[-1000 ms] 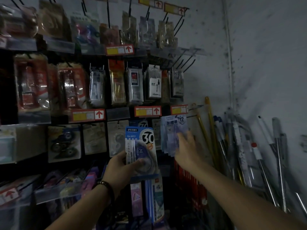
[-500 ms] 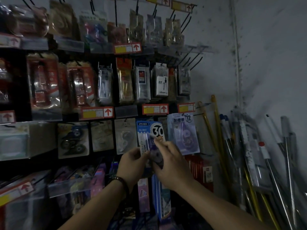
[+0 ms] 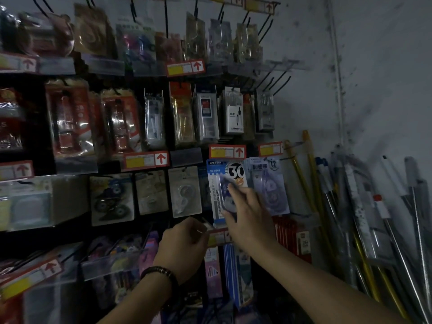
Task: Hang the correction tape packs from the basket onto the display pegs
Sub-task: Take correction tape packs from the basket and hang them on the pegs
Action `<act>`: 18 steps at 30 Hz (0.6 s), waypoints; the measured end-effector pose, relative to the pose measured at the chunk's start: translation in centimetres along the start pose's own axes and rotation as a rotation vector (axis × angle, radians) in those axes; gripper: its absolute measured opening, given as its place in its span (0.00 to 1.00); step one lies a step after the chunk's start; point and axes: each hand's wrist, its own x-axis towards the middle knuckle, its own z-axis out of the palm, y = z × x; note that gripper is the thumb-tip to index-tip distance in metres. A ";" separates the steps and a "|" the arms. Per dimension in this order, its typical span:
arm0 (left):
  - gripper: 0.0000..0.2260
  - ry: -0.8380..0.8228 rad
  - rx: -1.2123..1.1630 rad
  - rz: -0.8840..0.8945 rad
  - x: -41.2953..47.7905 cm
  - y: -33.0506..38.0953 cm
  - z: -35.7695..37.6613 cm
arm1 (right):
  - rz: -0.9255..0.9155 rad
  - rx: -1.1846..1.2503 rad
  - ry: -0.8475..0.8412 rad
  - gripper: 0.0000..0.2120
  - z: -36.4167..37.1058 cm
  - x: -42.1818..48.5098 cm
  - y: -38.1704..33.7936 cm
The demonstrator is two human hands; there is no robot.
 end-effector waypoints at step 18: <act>0.01 -0.025 0.045 -0.013 -0.4 -1.4 -1.4 | -0.006 -0.076 -0.098 0.33 -1.4 2.1 0.3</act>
